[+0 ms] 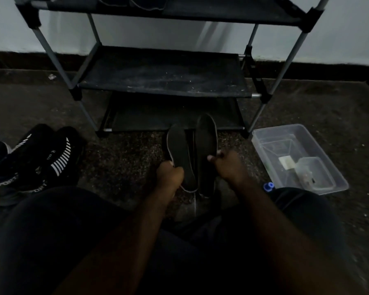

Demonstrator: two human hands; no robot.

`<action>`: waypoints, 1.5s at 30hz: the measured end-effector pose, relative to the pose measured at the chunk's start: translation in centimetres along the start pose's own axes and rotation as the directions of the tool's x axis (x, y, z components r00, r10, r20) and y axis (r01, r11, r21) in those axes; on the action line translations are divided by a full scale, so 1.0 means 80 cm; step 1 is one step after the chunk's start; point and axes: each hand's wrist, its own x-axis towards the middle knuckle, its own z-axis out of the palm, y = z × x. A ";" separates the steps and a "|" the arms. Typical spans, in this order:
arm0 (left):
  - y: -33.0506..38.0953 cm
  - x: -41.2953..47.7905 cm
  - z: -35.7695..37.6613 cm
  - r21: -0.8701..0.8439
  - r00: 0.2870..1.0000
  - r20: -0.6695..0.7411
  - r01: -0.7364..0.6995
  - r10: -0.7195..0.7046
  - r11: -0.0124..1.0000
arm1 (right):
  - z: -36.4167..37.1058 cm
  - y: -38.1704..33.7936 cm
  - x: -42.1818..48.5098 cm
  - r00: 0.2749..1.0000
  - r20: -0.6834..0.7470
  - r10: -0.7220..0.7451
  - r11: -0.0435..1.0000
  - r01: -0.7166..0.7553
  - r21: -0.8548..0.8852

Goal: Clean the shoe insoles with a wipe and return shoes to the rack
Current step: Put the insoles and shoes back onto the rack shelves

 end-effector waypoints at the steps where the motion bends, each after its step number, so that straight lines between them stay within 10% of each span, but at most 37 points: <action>1: 0.005 0.000 -0.010 -0.032 1.000 -0.015 -0.012 0.011 0.999 | -0.001 -0.010 -0.011 0.998 0.020 -0.059 0.986 0.055 0.154; 21: 0.085 -0.092 -0.100 -0.355 0.921 0.154 -0.287 0.359 0.890 | -0.061 -0.081 -0.080 0.996 0.088 -0.012 0.748 -0.049 0.662; 37: 0.307 -0.122 -0.142 -0.305 0.751 -0.111 -0.649 0.651 0.697 | -0.162 -0.295 -0.034 0.950 -0.159 -0.270 0.736 0.310 0.602; 45: 0.421 -0.076 -0.147 -0.019 0.751 -0.035 -0.660 0.659 0.751 | -0.180 -0.367 0.071 0.912 -0.262 -0.316 0.901 0.375 0.218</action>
